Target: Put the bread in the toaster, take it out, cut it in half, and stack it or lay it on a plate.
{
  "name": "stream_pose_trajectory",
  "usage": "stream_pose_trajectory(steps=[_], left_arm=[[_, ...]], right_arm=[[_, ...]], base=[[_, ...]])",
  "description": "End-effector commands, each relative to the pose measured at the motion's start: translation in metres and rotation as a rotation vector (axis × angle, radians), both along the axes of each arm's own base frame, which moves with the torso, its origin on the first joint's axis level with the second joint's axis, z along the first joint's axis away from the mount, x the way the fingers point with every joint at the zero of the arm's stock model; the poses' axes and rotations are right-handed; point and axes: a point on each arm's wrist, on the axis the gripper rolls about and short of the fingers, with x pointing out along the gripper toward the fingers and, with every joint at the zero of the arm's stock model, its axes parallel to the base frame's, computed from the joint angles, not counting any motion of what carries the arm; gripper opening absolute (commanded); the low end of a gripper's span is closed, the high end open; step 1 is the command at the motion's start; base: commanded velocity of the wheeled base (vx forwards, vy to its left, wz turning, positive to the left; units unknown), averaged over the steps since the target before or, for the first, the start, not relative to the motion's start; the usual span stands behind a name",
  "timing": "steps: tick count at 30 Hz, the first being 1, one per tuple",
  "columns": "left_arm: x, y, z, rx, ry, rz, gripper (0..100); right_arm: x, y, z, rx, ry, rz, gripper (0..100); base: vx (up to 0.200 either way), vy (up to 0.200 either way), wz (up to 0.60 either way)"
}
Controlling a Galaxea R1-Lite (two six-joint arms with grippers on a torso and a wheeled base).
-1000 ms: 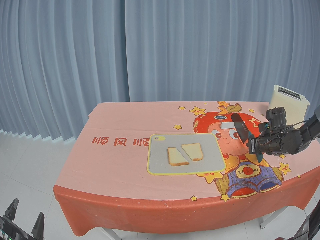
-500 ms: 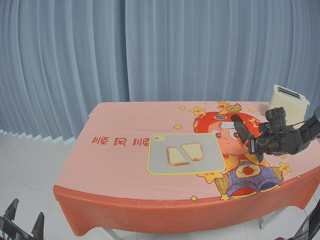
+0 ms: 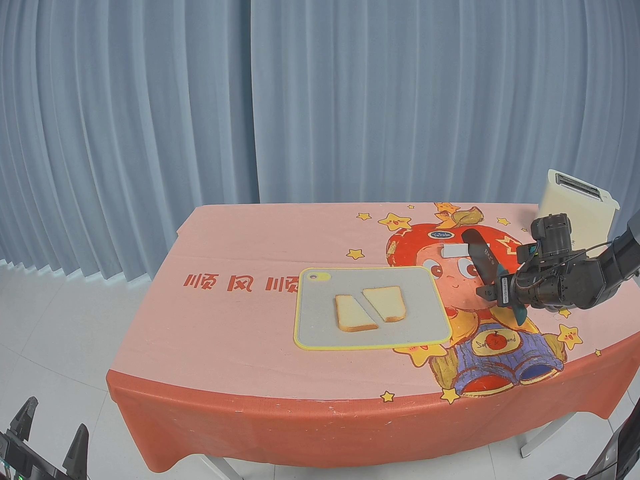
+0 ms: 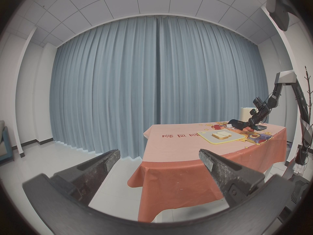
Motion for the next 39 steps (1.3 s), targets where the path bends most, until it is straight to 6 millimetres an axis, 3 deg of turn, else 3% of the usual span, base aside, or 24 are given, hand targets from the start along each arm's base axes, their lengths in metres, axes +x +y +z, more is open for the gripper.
stream_pose_trajectory(steps=[1, 9, 20, 39], left_arm=[[0.001, 0.000, -0.005, 0.000, 0.018, 0.000, 100], [0.001, 0.000, -0.005, 0.000, 0.018, 0.000, 100], [0.001, 0.000, -0.005, 0.000, 0.018, 0.000, 100], [0.001, 0.000, -0.005, 0.000, 0.018, 0.000, 100]], right_arm=[[0.000, 0.000, 0.000, 0.000, -0.002, 0.000, 100], [-0.002, 0.001, 0.006, 0.003, -0.018, 0.002, 100], [-0.016, 0.001, 0.030, 0.012, -0.074, 0.009, 100], [-0.060, 0.018, 0.072, 0.037, -0.193, 0.090, 100]], base=[[0.000, 0.000, 0.00], [0.000, 0.000, 0.00], [0.000, 0.000, 0.00], [0.000, 0.000, 0.00]])
